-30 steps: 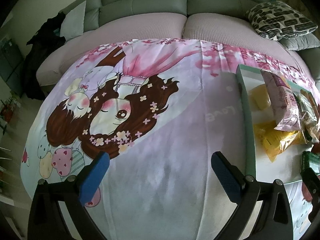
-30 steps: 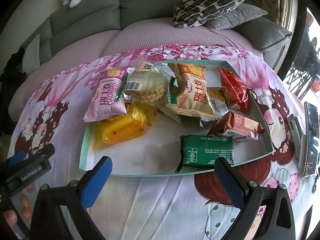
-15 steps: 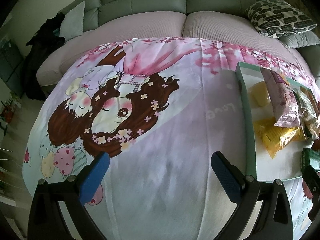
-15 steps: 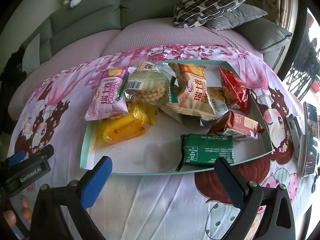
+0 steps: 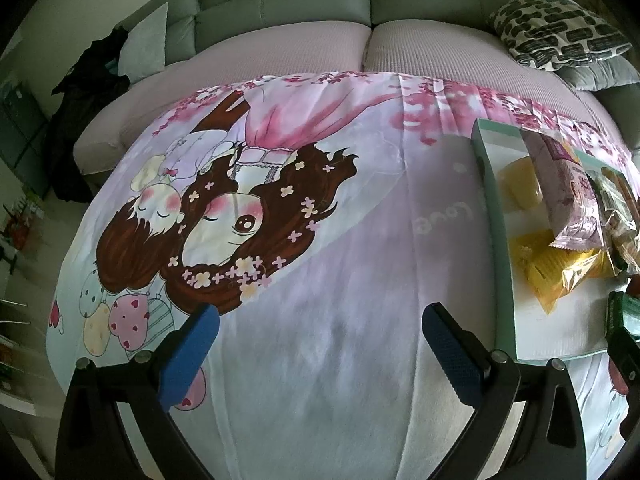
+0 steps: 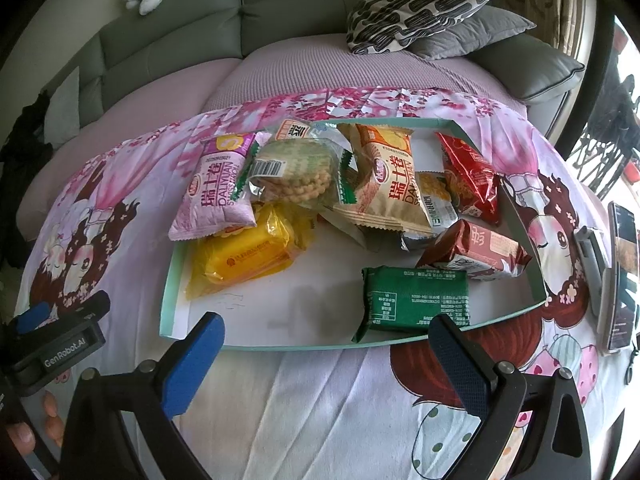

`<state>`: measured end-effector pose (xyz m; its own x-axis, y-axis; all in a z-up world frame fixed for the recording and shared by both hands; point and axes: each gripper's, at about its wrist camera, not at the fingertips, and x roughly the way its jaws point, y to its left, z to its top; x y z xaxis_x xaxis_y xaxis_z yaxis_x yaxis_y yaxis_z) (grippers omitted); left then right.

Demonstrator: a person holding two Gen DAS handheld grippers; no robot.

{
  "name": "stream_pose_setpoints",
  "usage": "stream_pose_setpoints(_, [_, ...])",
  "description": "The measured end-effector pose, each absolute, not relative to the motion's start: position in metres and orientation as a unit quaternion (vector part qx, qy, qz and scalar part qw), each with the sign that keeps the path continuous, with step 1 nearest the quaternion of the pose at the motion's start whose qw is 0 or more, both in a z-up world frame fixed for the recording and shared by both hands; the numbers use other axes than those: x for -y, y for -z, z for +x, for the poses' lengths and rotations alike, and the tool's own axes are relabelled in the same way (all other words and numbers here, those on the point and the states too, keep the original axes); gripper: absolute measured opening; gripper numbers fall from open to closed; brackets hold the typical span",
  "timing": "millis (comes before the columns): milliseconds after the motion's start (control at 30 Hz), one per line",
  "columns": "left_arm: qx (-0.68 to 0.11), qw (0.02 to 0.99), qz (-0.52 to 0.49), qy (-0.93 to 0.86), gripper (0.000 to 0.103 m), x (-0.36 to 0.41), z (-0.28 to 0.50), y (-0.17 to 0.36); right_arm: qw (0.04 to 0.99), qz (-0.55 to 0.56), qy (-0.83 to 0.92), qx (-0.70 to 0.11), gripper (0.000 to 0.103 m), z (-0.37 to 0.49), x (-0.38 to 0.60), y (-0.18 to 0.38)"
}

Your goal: Organize snacks

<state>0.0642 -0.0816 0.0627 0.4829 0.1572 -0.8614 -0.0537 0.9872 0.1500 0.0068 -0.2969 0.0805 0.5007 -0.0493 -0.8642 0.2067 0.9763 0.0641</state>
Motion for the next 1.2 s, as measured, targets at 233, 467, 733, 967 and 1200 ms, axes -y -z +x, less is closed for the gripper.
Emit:
stream_pose_setpoints(233, [-0.508,0.858,0.053,-0.061,0.101,0.083,0.065,-0.061,0.862,0.079,0.074,-0.494,0.103,0.007,0.297,-0.080])
stream_pose_setpoints(467, [-0.510,0.857,0.050,-0.062,0.101,0.082,0.066,-0.058,0.862,0.079,0.073,-0.496,0.103,0.007,0.296,-0.079])
stream_pose_setpoints(733, [-0.511,0.856,0.048,-0.060,0.101,0.084,0.068,-0.054,0.859,0.078,0.070,-0.501,0.103,0.010,0.295,-0.075])
stream_pose_setpoints(967, [-0.510,0.857,0.048,-0.061,0.101,0.084,0.069,-0.052,0.857,0.079,0.069,-0.504,0.103,0.011,0.296,-0.072])
stream_pose_setpoints(1200, [-0.497,0.865,0.048,-0.051,0.101,0.086,0.068,-0.055,0.856,0.081,0.065,-0.506,0.103,0.012,0.296,-0.070])
